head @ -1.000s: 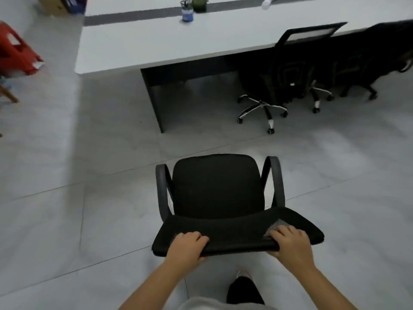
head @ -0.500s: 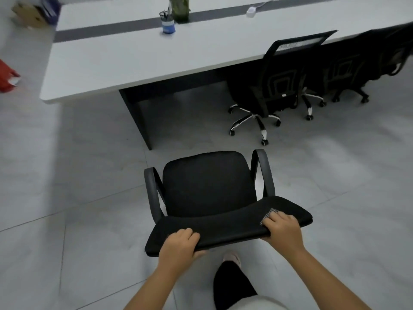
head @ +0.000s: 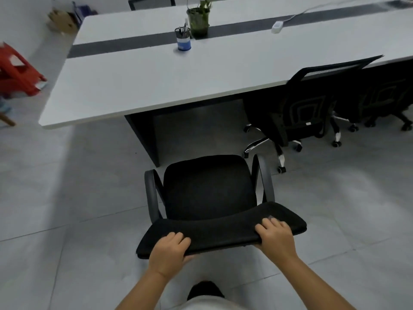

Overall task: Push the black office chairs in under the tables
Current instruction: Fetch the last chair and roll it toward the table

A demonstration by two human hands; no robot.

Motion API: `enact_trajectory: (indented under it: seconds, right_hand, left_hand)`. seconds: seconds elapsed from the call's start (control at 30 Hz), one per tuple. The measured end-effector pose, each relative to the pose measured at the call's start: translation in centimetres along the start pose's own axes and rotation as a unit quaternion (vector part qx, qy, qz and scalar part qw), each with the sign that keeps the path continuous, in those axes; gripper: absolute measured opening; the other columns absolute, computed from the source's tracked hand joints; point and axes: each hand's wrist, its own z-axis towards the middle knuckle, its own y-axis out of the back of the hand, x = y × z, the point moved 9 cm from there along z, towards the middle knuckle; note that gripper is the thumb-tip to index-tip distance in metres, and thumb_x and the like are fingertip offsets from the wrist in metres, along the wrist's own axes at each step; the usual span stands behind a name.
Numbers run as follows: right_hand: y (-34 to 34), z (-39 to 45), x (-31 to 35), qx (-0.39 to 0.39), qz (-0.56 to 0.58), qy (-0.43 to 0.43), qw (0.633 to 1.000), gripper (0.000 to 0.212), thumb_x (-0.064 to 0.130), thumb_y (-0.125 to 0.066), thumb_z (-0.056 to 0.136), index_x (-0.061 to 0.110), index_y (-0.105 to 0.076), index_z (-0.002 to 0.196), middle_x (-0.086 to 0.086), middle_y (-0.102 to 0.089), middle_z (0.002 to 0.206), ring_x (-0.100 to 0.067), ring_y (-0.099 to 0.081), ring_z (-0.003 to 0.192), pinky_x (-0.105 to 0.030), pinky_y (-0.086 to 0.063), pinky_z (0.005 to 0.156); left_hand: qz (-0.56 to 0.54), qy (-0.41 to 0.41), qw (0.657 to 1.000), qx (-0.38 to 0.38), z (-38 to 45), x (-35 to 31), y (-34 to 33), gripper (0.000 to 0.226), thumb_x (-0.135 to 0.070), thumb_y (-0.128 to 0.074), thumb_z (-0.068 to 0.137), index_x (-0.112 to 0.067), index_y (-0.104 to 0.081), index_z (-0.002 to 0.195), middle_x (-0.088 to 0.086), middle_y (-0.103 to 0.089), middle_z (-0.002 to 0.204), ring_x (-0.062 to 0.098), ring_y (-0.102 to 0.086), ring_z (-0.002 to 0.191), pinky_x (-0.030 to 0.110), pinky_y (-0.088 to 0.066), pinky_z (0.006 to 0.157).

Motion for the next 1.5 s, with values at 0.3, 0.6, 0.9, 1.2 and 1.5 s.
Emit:
enact_trajectory:
  seconds: [0.3, 0.6, 0.9, 1.2, 1.5]
  right_hand:
    - [-2.7, 12.6, -0.2, -0.009, 0.007, 0.018, 1.000, 0.041, 0.022, -0.093, 0.019, 0.017, -0.064, 0.048, 0.002, -0.058, 0.046, -0.017, -0.056, 0.040, -0.017, -0.046, 0.043]
    - [-4.9, 25.1, -2.7, 0.012, 0.000, -0.007, 1.000, 0.043, 0.019, -0.092, 0.016, 0.017, -0.063, 0.047, 0.000, -0.055, 0.044, -0.017, -0.054, 0.039, -0.016, -0.043, 0.042]
    - [-6.8, 36.1, -6.1, 0.030, -0.009, 0.021, 0.999, 0.044, 0.013, -0.091, 0.014, 0.014, -0.060, 0.045, -0.001, -0.054, 0.043, -0.019, -0.054, 0.039, -0.017, -0.041, 0.040]
    - [-8.1, 45.2, -10.2, 0.034, 0.008, 0.076, 0.996, 0.014, 0.020, -0.049, 0.053, 0.015, -0.058, 0.045, 0.000, -0.052, 0.044, -0.019, -0.051, 0.040, -0.018, -0.038, 0.041]
    - [-8.4, 49.9, -12.0, -0.026, 0.004, 0.108, 0.994, 0.030, 0.002, -0.034, 0.057, 0.014, -0.058, 0.043, 0.000, -0.050, 0.042, -0.020, -0.050, 0.037, -0.019, -0.039, 0.040]
  left_hand:
    - [0.019, 0.048, 0.999, -0.009, 10.5, 8.9, -1.3, 0.044, -0.050, -0.088, 0.032, -0.017, -0.065, 0.050, -0.004, -0.058, 0.047, 0.012, -0.055, 0.040, 0.015, -0.038, 0.038]
    - [0.008, 0.054, 0.998, 0.029, 21.8, 15.7, -2.9, 0.052, -0.050, -0.090, 0.021, -0.016, -0.060, 0.046, -0.002, -0.054, 0.043, 0.013, -0.052, 0.037, 0.011, -0.034, 0.035]
    - [0.012, 0.093, 0.995, 0.040, 31.9, 19.9, -4.1, 0.056, -0.053, -0.088, 0.020, -0.015, -0.056, 0.045, -0.003, -0.052, 0.042, 0.014, -0.052, 0.036, 0.011, -0.033, 0.034]
    - [0.017, 0.154, 0.985, 0.076, 39.7, 21.8, -5.8, 0.059, -0.056, -0.086, 0.010, -0.018, -0.055, 0.042, -0.005, -0.051, 0.041, 0.010, -0.050, 0.034, 0.007, -0.032, 0.033]
    - [0.044, 0.184, 0.979, 0.082, 42.7, 22.6, -6.7, 0.060, -0.051, -0.089, 0.011, -0.013, -0.052, 0.041, 0.002, -0.049, 0.038, 0.011, -0.049, 0.033, 0.009, -0.030, 0.032]
